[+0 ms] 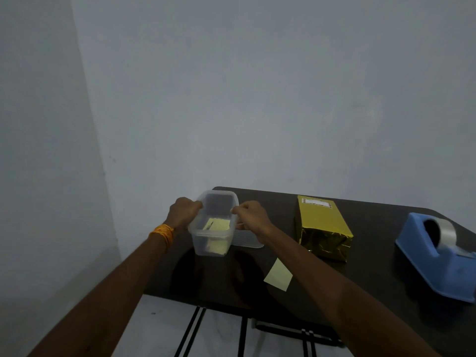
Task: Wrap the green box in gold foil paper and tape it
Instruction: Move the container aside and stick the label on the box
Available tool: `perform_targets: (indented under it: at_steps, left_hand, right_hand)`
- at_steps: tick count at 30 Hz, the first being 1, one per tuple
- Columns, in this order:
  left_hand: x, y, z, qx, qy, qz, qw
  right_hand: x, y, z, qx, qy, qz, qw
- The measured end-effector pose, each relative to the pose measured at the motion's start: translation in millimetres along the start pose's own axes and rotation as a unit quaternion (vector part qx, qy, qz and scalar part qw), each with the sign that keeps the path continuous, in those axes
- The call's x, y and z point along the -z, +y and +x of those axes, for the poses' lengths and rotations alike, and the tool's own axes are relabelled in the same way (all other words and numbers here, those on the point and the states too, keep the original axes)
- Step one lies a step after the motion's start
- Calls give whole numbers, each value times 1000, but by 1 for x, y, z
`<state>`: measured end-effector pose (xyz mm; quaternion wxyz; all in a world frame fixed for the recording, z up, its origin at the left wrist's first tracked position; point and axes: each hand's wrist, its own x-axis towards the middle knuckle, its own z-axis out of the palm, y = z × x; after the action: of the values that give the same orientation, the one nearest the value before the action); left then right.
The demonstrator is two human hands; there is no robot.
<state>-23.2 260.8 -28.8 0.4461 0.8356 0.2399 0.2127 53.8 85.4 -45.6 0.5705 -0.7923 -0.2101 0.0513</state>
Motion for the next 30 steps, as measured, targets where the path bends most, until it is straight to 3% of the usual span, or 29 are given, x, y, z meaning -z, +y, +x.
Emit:
perform_targets:
  at_steps: [12,14,17,20,23,30]
  left_hand:
    - [9,-22,30,31,13,9,999]
    - [6,-24,28,27,27,50,998]
    - [8,-11,30,-31,101,124,987]
    - [4,26,36,-125,137,97,978]
    - [-26,69,41,-155,47,35,986]
    - [-115,95,46,-39,-188,78,978]
  right_hand:
    - [-5,4,5,-41,-96,116,988]
    - [-4,8,11,-52,-69,116,989]
    - [8,16,26,-44,30,29,998]
    - [28,24,37,-58,91,-63,992]
    - [38,33,43,-98,92,-117,984]
    - [44,44,53,-149,98,-104,978]
